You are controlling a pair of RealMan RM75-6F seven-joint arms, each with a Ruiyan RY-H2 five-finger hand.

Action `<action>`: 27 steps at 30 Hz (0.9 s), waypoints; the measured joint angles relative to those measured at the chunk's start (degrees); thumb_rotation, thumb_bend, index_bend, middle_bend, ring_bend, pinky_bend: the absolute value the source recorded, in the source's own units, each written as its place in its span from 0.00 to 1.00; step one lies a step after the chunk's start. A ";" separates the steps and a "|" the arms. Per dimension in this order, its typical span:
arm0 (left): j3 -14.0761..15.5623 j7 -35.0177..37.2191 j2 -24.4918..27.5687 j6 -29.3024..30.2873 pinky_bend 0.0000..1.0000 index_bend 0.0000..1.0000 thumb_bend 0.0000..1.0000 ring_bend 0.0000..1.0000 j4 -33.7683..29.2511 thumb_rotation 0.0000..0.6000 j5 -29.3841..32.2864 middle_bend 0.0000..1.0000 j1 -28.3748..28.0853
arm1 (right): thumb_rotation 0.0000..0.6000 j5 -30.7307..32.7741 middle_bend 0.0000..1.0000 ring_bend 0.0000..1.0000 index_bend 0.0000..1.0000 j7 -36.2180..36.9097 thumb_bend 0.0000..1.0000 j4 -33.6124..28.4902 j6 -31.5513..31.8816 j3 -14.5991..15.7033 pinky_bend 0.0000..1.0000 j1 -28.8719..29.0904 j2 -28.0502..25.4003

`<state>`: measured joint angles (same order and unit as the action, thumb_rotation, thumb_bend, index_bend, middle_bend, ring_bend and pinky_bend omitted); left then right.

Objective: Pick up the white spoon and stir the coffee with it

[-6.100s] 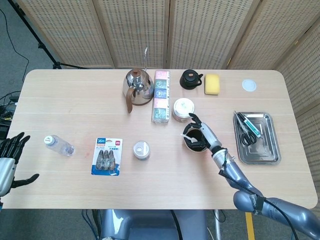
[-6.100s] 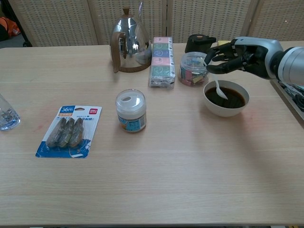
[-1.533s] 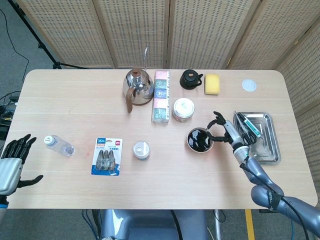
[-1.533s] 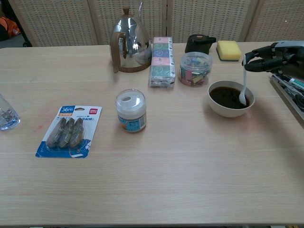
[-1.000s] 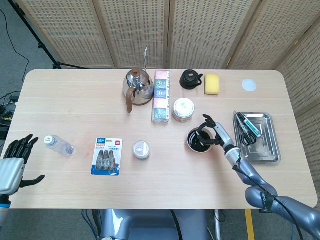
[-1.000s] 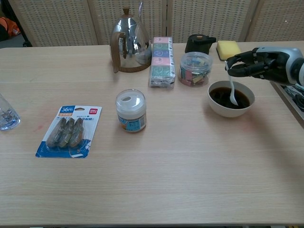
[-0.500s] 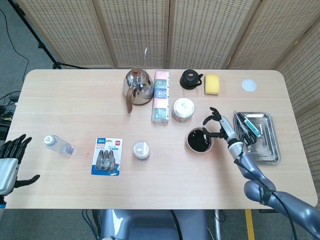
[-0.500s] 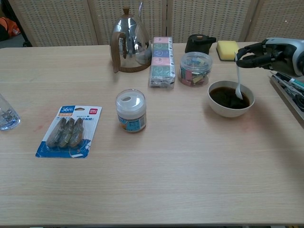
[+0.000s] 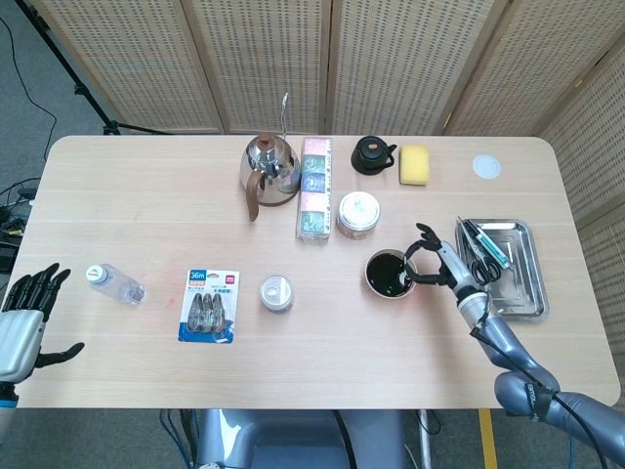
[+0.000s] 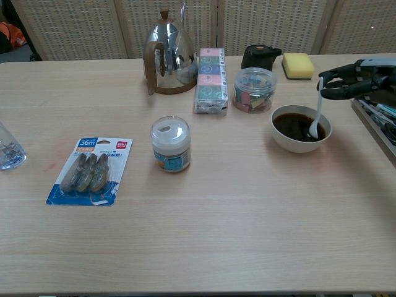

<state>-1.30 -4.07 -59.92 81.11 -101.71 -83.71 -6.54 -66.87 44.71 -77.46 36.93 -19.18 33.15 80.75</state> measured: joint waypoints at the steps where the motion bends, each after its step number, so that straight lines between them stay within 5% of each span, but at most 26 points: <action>1: 0.06 0.01 0.01 0.02 0.00 0.00 0.00 0.00 -0.01 1.00 -0.12 0.00 0.02 | 1.00 -0.07 0.00 0.00 0.61 -0.02 0.62 0.11 0.11 0.10 0.00 0.00 0.15; 5: 0.12 0.29 0.10 0.22 0.00 0.00 0.00 0.00 0.03 1.00 -0.32 0.00 0.12 | 1.00 -0.34 0.00 0.00 0.53 0.01 0.28 0.45 0.51 0.23 0.00 0.06 0.51; 7: 0.10 0.45 0.16 0.28 0.00 0.00 0.00 0.00 0.10 1.00 -0.34 0.00 0.15 | 1.00 -0.72 0.00 0.00 0.41 -0.10 0.06 0.30 0.66 0.33 0.00 0.10 0.29; 9: 0.11 0.53 0.18 0.24 0.00 0.00 0.00 0.00 0.14 1.00 -0.36 0.00 0.14 | 1.00 -1.02 0.00 0.00 0.32 -0.56 0.00 0.04 0.85 0.45 0.00 0.14 -0.04; 15: 0.27 0.68 0.30 0.23 0.00 0.00 0.00 0.00 -0.08 1.00 -0.91 0.00 0.10 | 1.00 -1.75 0.00 0.00 0.15 -3.09 0.00 -2.22 2.21 0.99 0.00 -0.03 -1.80; 27: 0.65 0.64 1.19 2.67 0.00 0.00 0.00 0.00 -1.46 1.00 -2.22 0.00 1.32 | 1.00 -5.69 0.00 0.00 0.11 -18.75 0.00 -10.48 14.34 4.45 0.00 -4.88 -9.06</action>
<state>-0.65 -3.43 -58.73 83.78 -103.17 -85.92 -5.22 -72.56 25.95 -87.94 51.26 -14.73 28.27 71.69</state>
